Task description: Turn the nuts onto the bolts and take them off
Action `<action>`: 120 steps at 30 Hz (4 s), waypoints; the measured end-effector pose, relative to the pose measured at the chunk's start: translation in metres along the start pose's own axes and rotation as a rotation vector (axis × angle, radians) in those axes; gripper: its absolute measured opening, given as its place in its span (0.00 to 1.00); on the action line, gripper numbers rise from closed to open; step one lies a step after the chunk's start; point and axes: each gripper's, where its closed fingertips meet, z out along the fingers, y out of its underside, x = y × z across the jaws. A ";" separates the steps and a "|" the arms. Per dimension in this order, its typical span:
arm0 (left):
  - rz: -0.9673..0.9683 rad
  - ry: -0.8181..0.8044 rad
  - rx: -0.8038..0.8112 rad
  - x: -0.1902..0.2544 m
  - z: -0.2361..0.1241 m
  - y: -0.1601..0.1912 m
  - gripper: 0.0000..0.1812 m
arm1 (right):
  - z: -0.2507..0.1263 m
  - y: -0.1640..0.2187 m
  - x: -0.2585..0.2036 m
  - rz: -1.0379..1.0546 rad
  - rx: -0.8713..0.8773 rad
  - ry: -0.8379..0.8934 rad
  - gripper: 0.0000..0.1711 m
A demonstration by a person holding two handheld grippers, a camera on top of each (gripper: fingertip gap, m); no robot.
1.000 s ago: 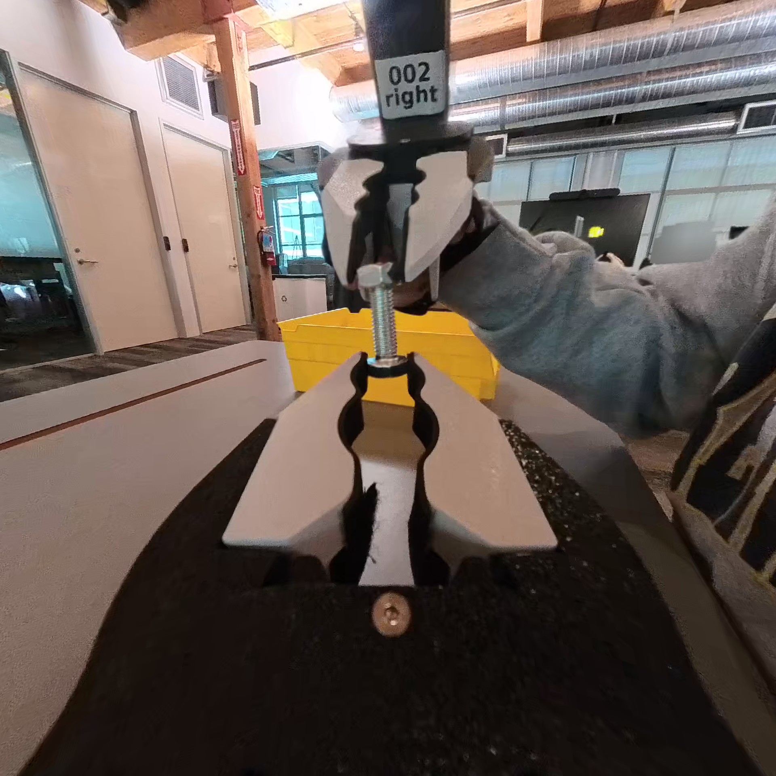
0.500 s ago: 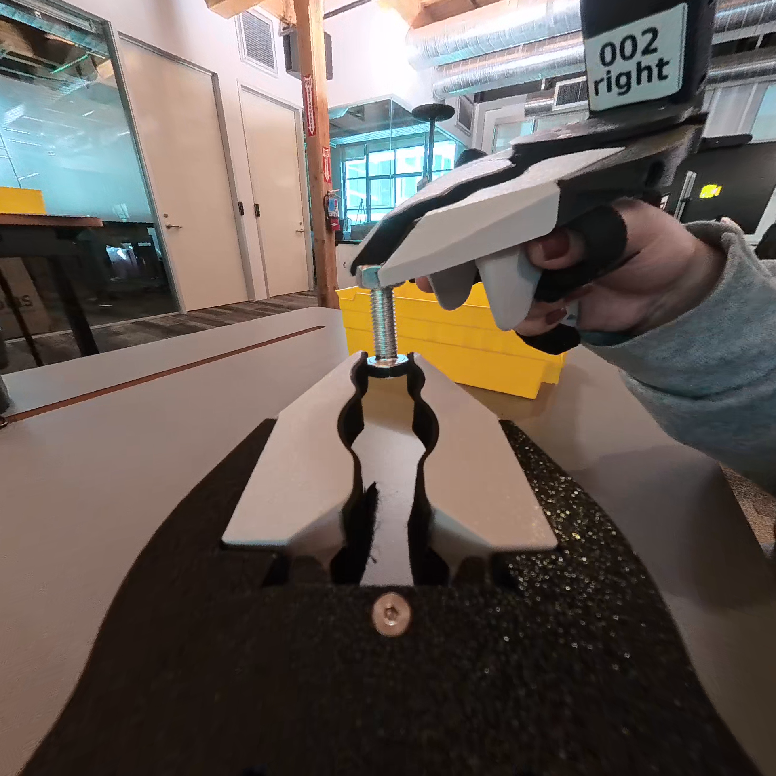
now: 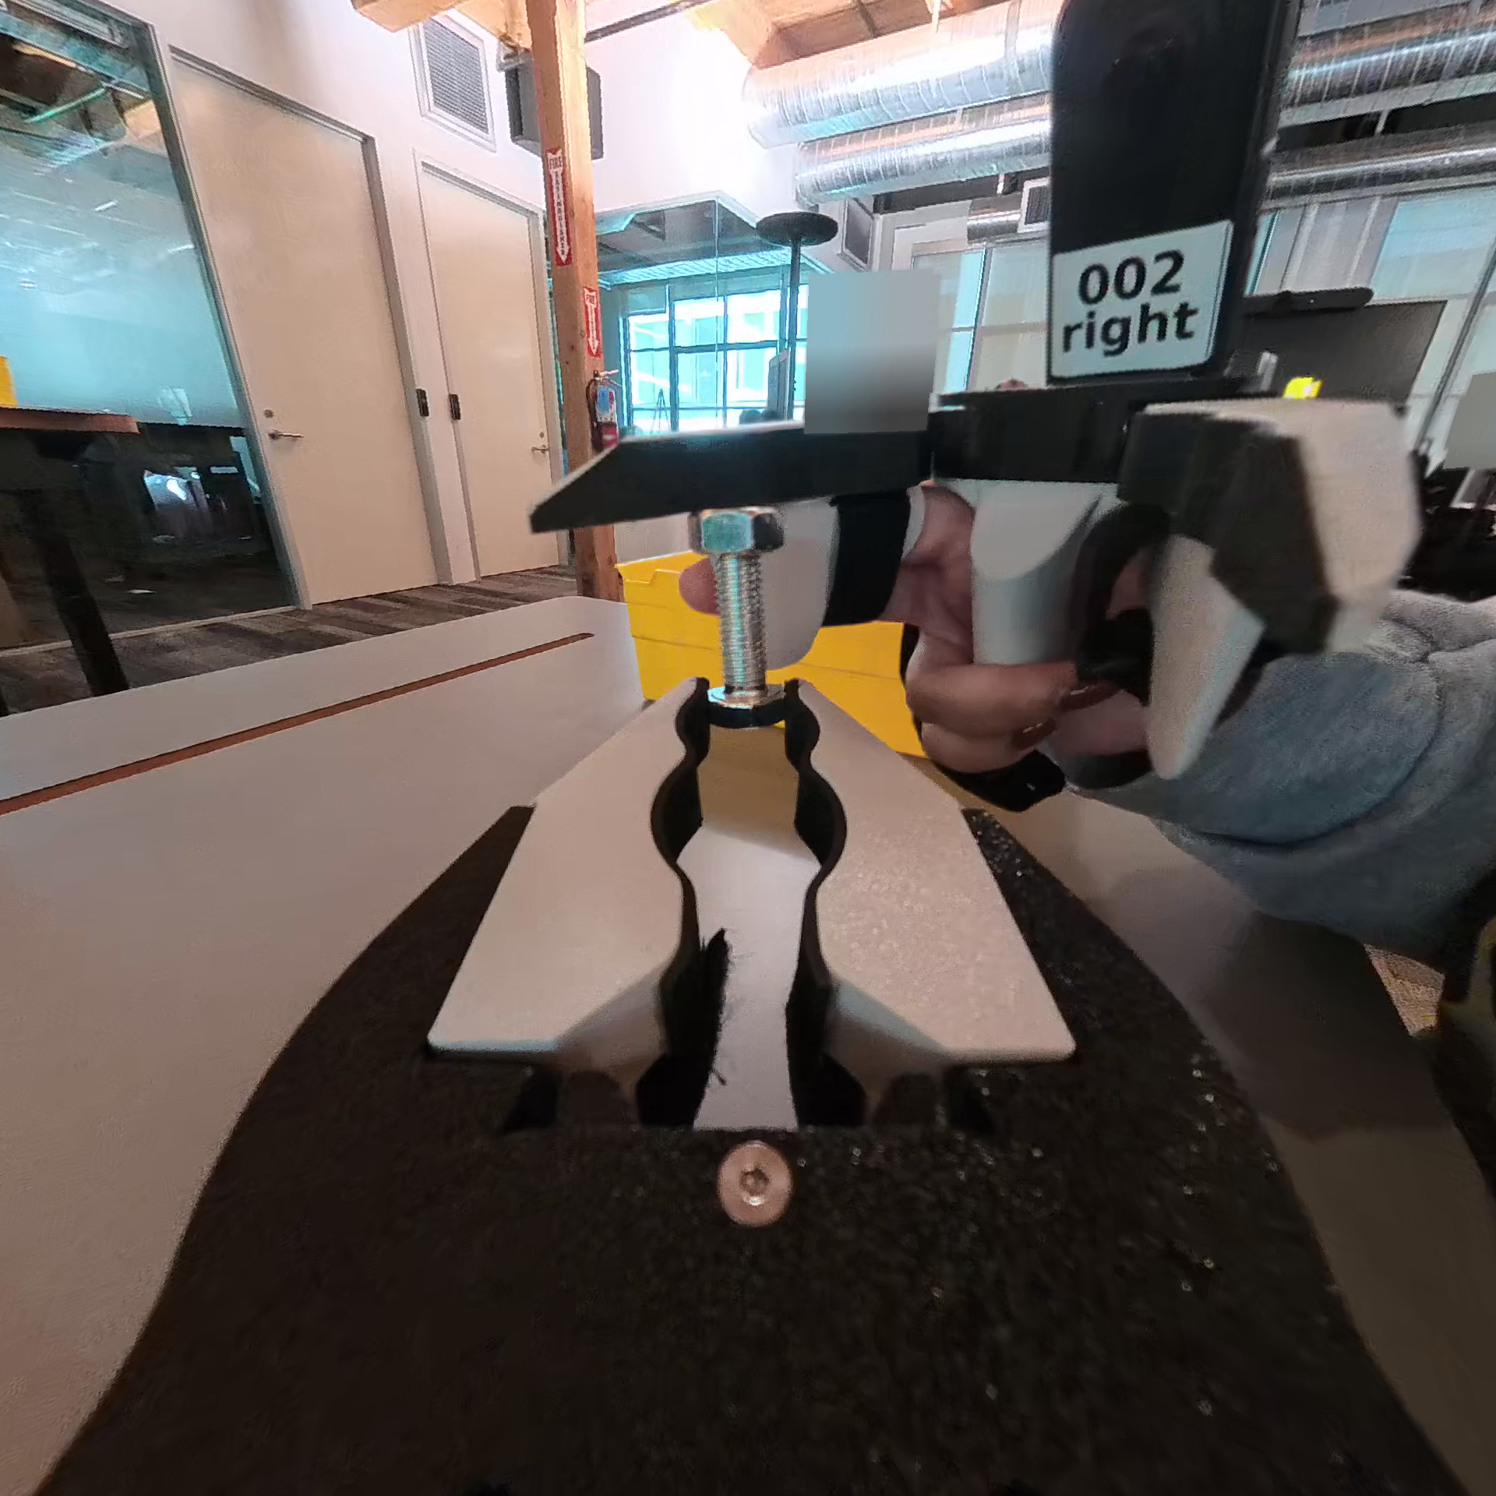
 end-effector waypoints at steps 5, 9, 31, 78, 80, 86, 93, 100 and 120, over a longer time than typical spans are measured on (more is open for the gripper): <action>-0.031 -0.018 0.014 -0.006 -0.003 -0.002 0.09 | -0.015 0.000 -0.012 0.030 0.016 -0.030 0.66; 0.008 0.019 -0.026 0.004 0.002 0.003 0.09 | -0.019 -0.001 -0.005 0.024 0.038 0.012 0.65; -0.005 0.080 -0.029 0.020 0.007 0.004 0.09 | -0.023 0.002 0.002 0.060 0.070 0.003 0.52; -0.133 0.078 0.041 0.008 -0.004 -0.009 0.09 | -0.031 0.018 -0.015 0.048 -0.097 -0.130 0.58; -0.224 -0.006 0.101 -0.016 -0.017 -0.015 0.09 | -0.047 0.013 -0.020 0.055 -0.058 -0.173 0.37; -0.072 0.099 0.000 0.016 0.001 -0.003 0.09 | -0.043 0.006 0.019 0.109 -0.008 0.025 0.23; -0.042 0.182 0.025 0.035 0.002 -0.006 0.09 | -0.048 0.008 0.017 0.136 -0.020 -0.011 0.04; 0.021 0.034 -0.040 0.023 0.013 0.004 0.58 | -0.171 -0.003 0.093 0.047 -0.277 0.467 0.05; 0.005 -0.054 -0.056 0.008 0.009 0.006 0.54 | -0.332 0.134 0.178 0.377 -1.040 0.847 0.26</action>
